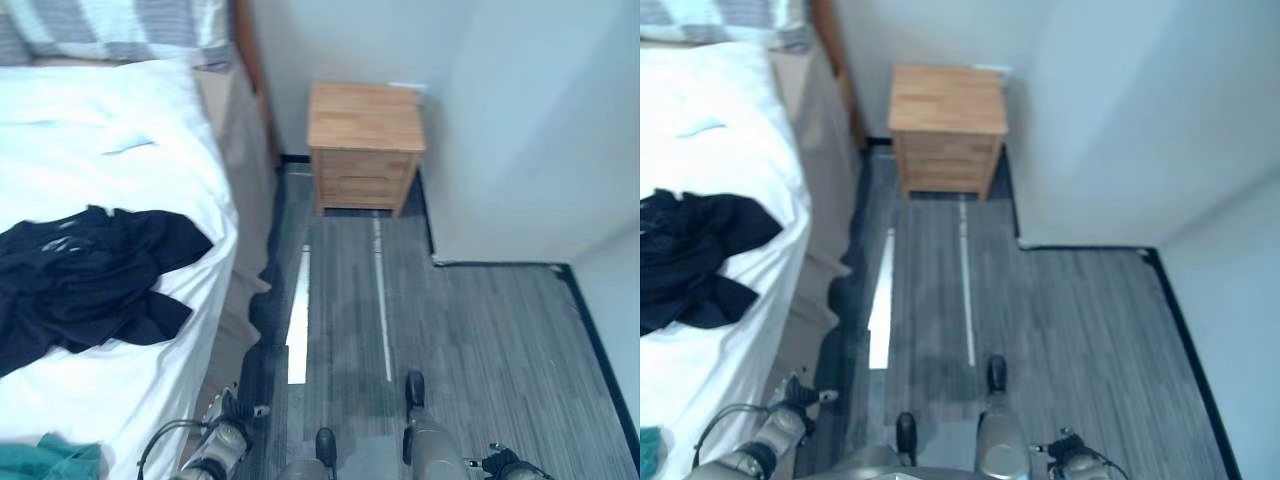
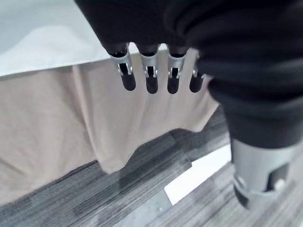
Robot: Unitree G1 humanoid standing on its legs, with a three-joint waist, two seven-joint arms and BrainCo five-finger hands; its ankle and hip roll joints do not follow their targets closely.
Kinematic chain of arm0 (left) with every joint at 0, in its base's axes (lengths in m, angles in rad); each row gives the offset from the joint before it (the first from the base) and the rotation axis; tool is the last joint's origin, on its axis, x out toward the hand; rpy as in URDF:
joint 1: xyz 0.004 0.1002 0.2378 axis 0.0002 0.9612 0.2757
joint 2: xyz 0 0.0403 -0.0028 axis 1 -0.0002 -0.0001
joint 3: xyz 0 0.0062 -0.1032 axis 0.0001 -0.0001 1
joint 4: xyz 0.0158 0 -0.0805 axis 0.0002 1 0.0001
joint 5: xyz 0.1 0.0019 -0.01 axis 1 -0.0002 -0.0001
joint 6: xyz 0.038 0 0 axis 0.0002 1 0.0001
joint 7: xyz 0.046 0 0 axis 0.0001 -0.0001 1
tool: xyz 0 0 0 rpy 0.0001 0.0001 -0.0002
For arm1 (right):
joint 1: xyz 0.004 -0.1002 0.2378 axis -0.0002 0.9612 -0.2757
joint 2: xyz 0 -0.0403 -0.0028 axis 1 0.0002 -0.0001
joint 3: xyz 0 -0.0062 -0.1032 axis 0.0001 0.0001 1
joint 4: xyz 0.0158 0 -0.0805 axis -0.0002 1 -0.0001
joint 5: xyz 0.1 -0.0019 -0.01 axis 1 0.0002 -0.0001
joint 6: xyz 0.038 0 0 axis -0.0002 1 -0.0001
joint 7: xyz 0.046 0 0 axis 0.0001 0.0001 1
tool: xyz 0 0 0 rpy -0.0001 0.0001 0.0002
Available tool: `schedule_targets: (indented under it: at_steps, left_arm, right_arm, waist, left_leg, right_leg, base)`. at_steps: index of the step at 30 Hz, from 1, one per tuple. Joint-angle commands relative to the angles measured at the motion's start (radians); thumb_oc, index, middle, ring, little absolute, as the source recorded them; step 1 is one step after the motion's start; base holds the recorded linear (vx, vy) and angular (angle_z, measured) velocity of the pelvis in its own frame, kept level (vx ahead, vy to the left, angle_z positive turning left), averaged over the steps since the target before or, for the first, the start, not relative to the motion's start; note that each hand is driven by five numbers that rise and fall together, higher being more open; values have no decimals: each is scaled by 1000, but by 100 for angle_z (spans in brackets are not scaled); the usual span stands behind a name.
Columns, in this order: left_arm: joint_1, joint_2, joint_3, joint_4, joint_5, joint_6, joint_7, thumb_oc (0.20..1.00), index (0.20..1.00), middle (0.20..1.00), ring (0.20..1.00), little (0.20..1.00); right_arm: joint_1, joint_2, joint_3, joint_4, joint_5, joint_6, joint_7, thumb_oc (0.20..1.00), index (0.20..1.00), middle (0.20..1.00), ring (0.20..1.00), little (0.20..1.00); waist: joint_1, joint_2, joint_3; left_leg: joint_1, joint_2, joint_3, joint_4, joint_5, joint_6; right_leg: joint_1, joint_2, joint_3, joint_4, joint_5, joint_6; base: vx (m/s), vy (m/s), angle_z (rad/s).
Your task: Tidy up the quilt and then pick up the clothes from the bed and put them into the laundry hamper.
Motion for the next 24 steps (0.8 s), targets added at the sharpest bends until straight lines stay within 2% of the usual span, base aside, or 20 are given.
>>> schedule_targets:
  at_steps: [1,3,4,5,7,8,9,10,11,12,13,14,15,16,18,20,21,22,23,24]
  left_arm:
    - [55,1,-8,-25,-4,-20,35,1000,1000,1000,1000,1000]
    - [51,-9,1,-29,-45,-17,43,1000,1000,1000,1000,1000]
    - [63,-14,2,-28,-52,-12,47,1000,1000,1000,1000,1000]
    - [63,-14,3,-28,-52,-12,47,1000,1000,1000,1000,1000]
    - [84,-13,1,-22,-31,-6,37,1000,1000,1000,1000,1000]
    - [97,-11,1,-14,-23,-4,35,1000,1000,1000,1000,1000]
    - [114,-4,10,7,-3,7,25,1000,1000,1000,1000,1000]
    - [114,-4,10,7,-3,7,25,1000,1000,1000,1000,1000]
    - [136,0,24,29,3,15,4,1000,1000,1000,1000,1000]
    - [137,0,24,29,3,15,4,1000,1000,1000,1000,1000]
    - [154,4,32,36,3,18,3,1000,1000,1000,1000,1000]
    - [157,10,36,59,10,26,-7,1000,1000,1000,1000,1000]
    - [157,10,36,59,10,26,-7,1000,1000,1000,1000,1000]
    - [161,12,38,62,13,30,-2,1000,1000,1000,1000,1000]
    - [157,14,43,54,1,28,-5,1000,1000,1000,1000,1000]
    - [157,16,40,44,-7,24,-6,1000,1000,1000,1000,1000]
    - [154,18,37,34,-10,19,-5,1000,1000,1000,1000,1000]
    - [154,21,34,28,-12,16,-3,1000,1000,1000,1000,1000]
    - [148,29,27,23,-10,11,-1,1000,1000,1000,1000,1000]
    - [148,29,27,23,-10,11,-1,1000,1000,1000,1000,1000]
  right_arm:
    - [-40,-31,19,9,-50,-3,-7,1000,1000,1000,1000,1000]
    - [-47,-46,8,4,-35,-4,-26,1000,1000,1000,1000,1000]
    - [-58,-62,3,6,-26,-4,-40,1000,1000,1000,1000,1000]
    - [-59,-62,4,7,-26,-4,-40,1000,1000,1000,1000,1000]
    - [-65,-76,4,28,-37,3,-40,1000,1000,1000,1000,1000]
    - [-69,-83,1,30,-35,1,-41,1000,1000,1000,1000,1000]
    - [-75,-95,-11,28,-33,0,-39,1000,1000,1000,1000,1000]
    - [-75,-95,-10,29,-33,-1,-39,1000,1000,1000,1000,1000]
    - [-70,-90,-33,30,-12,0,-42,1000,1000,1000,1000,1000]
    - [-68,-89,-33,30,-12,-1,-42,1000,1000,1000,1000,1000]
    - [-58,-80,-31,33,-19,-3,-39,1000,1000,1000,1000,1000]
    - [-53,-63,-71,17,13,-6,-43,1000,1000,1000,1000,1000]
    - [-52,-63,-71,17,13,-5,-43,1000,1000,1000,1000,1000]
    - [-60,-54,-72,-5,26,-11,-46,1000,1000,1000,1000,1000]
    - [-69,-48,-85,-35,51,-15,-46,1000,1000,1000,1000,1000]
    - [-73,-50,-95,-47,71,-18,-53,1000,1000,1000,1000,1000]
    - [-76,-53,-99,-53,83,-20,-58,1000,1000,1000,1000,1000]
    - [-77,-56,-101,-57,92,-23,-62,1000,1000,1000,1000,1000]
    - [-89,-68,-104,-65,102,-26,-65,1000,1000,1000,1000,1000]
    - [-89,-68,-104,-65,102,-26,-65,1000,1000,1000,1000,1000]
  waist:
    - [38,-62,6]
    - [46,-84,49]
    - [49,-87,73]
    - [48,-88,71]
    - [62,-75,61]
    - [62,-64,50]
    - [67,-47,27]
    - [66,-48,26]
    - [64,-32,3]
    - [63,-34,4]
    - [72,-39,-2]
    - [52,-36,-5]
    - [50,-37,-4]
    - [39,-31,5]
    - [18,-9,20]
    - [10,-6,22]
    - [12,-2,20]
    - [14,-5,15]
    - [17,-19,2]
    - [16,-18,4]
  left_leg:
    - [-39,129,43,253,-3,-111]
    - [-234,156,37,530,84,-103]
    - [-301,181,136,585,76,-84]
    - [-304,179,136,583,79,-83]
    - [-351,122,236,528,16,-62]
    - [-365,105,308,473,11,-51]
    - [-370,102,432,412,7,-60]
    - [-370,101,432,410,8,-60]
    - [-292,108,508,284,21,-48]
    - [-285,102,508,273,25,-46]
    - [-262,66,468,258,11,-23]
    - [-180,19,461,183,-17,16]
    - [-177,13,461,177,-17,20]
    - [-150,6,450,163,-18,30]
    - [-93,13,422,85,6,31]
    - [-67,21,384,50,24,19]
    - [-76,38,374,36,53,10]
    - [-73,42,357,13,61,0]
    - [-78,53,308,-5,60,-27]
    - [-76,54,307,-5,59,-27]
  right_leg:
    - [79,-35,-37,186,-61,60]
    - [111,-43,-117,199,-92,8]
    - [168,-39,-192,185,-130,-22]
    - [165,-41,-193,184,-129,-22]
    - [201,-37,-251,164,-154,-26]
    - [214,-30,-285,163,-171,-27]
    - [259,-4,-340,166,-228,-26]
    - [260,-5,-340,166,-228,-26]
    - [275,6,-416,221,-246,-17]
    - [276,2,-417,224,-247,-15]
    - [279,-9,-436,293,-244,-11]
    - [231,-65,-481,498,-117,86]
    - [228,-71,-479,506,-118,92]
    - [194,-88,-462,606,-59,109]
    - [69,-97,-389,800,-27,128]
    - [48,-104,-355,748,-64,119]
    - [51,-97,-350,658,-68,91]
    - [63,-101,-331,597,-82,83]
    - [78,-110,-232,358,-86,67]
    - [82,-108,-234,354,-85,67]
  base:
    - [256,-499,125]
    - [81,-537,109]
    - [61,-421,101]
    - [182,-349,159]
    - [204,-161,133]
    - [387,-202,65]
    - [325,-159,74]
    - [443,-66,96]
    - [214,35,109]
    - [349,46,123]
    - [304,72,81]
    - [305,86,56]
    - [238,88,74]
    - [126,46,83]
    - [159,-14,75]
    - [128,-167,102]
    - [91,-250,113]
    - [162,-441,77]
    - [176,-330,65]
    - [206,-373,79]
